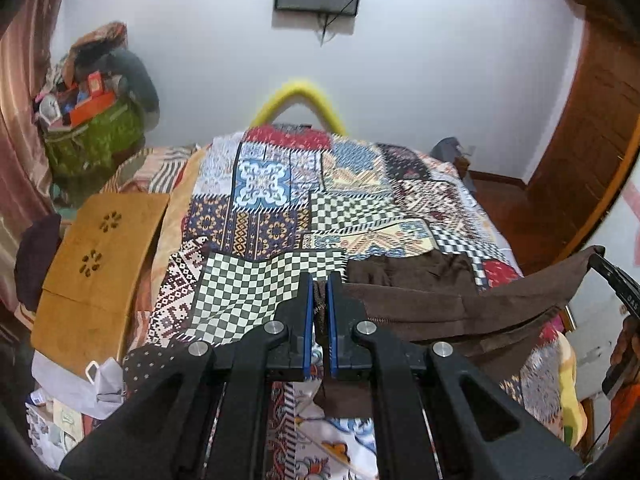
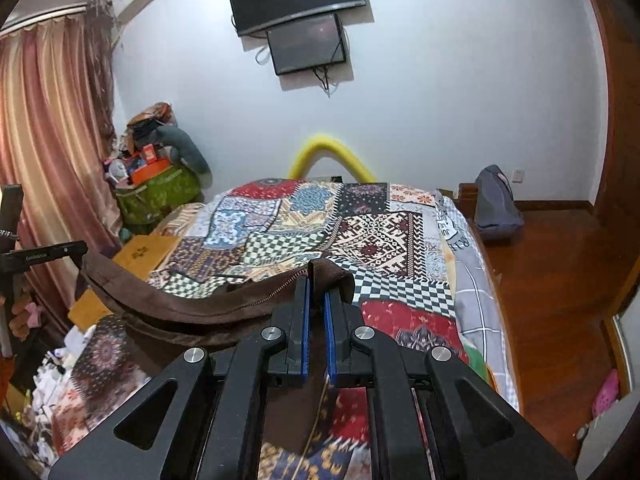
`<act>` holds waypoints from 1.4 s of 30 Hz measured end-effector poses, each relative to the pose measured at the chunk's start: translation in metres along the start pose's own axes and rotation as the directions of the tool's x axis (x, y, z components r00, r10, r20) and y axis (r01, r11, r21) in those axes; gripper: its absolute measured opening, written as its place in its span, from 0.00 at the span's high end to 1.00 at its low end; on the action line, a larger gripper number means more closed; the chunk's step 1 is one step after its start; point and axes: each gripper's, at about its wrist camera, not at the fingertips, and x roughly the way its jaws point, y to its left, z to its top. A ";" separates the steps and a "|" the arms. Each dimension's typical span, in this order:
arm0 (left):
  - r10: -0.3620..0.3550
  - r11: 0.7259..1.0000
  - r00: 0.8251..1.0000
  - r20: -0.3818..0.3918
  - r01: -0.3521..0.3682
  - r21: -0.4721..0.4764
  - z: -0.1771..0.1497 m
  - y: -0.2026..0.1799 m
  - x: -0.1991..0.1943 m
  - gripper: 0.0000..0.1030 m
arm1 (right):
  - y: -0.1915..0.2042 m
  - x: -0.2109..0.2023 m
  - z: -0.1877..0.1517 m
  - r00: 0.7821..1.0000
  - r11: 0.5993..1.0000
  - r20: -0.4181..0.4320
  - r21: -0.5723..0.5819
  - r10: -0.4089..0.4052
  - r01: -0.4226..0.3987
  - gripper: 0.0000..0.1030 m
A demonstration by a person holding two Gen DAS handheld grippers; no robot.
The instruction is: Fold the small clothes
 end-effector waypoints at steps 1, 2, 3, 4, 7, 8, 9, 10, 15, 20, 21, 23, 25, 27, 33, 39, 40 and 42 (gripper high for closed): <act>0.003 1.000 1.000 -0.015 -0.003 -0.008 0.004 0.002 0.013 0.95 | -0.002 0.011 0.002 1.000 1.000 -0.013 0.001 -0.007 0.007 0.95; 0.004 1.000 0.999 -0.034 -0.005 -0.019 0.008 0.004 0.028 0.95 | -0.004 0.018 0.004 1.000 1.000 -0.021 0.003 -0.011 0.011 0.95; 0.003 1.000 0.999 -0.052 -0.005 -0.030 0.011 0.006 0.041 0.95 | -0.006 0.027 0.005 0.999 1.000 -0.034 0.004 -0.016 0.016 0.95; 0.002 0.999 0.998 -0.070 -0.004 -0.038 0.013 0.008 0.052 0.95 | -0.008 0.037 0.006 0.999 1.000 -0.048 0.008 -0.020 0.020 0.95; 0.006 0.998 0.990 -0.139 -0.016 -0.066 0.016 0.017 0.095 0.95 | -0.018 0.068 0.005 0.995 0.999 -0.096 0.024 -0.028 0.030 0.95; 0.010 0.997 0.988 -0.156 -0.021 -0.071 0.016 0.019 0.106 0.95 | -0.022 0.077 0.004 0.993 0.999 -0.112 0.029 -0.029 0.033 0.95; 0.015 0.997 0.984 -0.175 -0.028 -0.076 0.016 0.022 0.120 0.95 | -0.026 0.088 0.003 0.991 0.999 -0.129 0.036 -0.030 0.034 0.95; 0.017 0.996 0.981 -0.196 -0.033 -0.082 0.016 0.025 0.133 0.95 | -0.029 0.100 0.002 0.988 0.999 -0.152 0.041 -0.028 0.035 0.95; 0.024 0.995 0.962 -0.274 -0.050 -0.088 0.012 0.036 0.186 0.94 | -0.044 0.144 -0.002 0.969 0.999 -0.246 0.044 -0.020 0.032 0.94; 0.113 0.991 0.965 -0.235 -0.126 -0.041 0.020 0.032 0.205 0.94 | -0.042 0.158 0.005 0.973 0.999 -0.229 0.015 -0.034 0.039 0.93; 0.134 0.990 0.969 -0.209 -0.139 -0.011 0.023 0.028 0.203 0.91 | -0.038 0.157 0.007 0.976 0.999 -0.215 -0.002 -0.044 0.045 0.90; 0.133 0.991 0.973 -0.188 -0.134 0.006 0.026 0.023 0.199 0.87 | -0.035 0.152 0.011 0.979 0.999 -0.200 -0.003 -0.033 0.033 0.86; 0.101 0.995 0.979 -0.177 -0.099 0.020 0.025 0.015 0.193 0.83 | -0.030 0.149 0.012 0.981 1.000 -0.194 -0.008 -0.021 0.020 0.79; 0.078 0.996 0.981 -0.177 -0.068 0.062 0.018 0.003 0.187 0.67 | -0.021 0.143 0.008 0.980 1.000 -0.200 -0.020 0.018 -0.022 0.72; 0.039 0.979 0.970 -0.238 0.011 0.204 -0.028 -0.041 0.184 0.53 | 0.012 0.141 -0.018 0.958 0.991 -0.267 -0.063 0.100 -0.121 0.70; 0.061 0.966 0.949 -0.309 0.021 0.256 -0.052 -0.065 0.213 0.45 | 0.039 0.168 -0.053 0.909 0.977 -0.406 -0.135 0.097 -0.165 0.70; 0.066 0.970 0.946 -0.317 0.014 0.243 -0.052 -0.065 0.220 0.44 | 0.040 0.177 -0.056 0.900 0.976 -0.428 -0.142 0.088 -0.163 0.70; 0.059 0.979 0.949 -0.308 0.005 0.203 -0.045 -0.062 0.227 0.38 | 0.040 0.195 -0.057 0.881 0.979 -0.468 -0.140 0.067 -0.149 0.70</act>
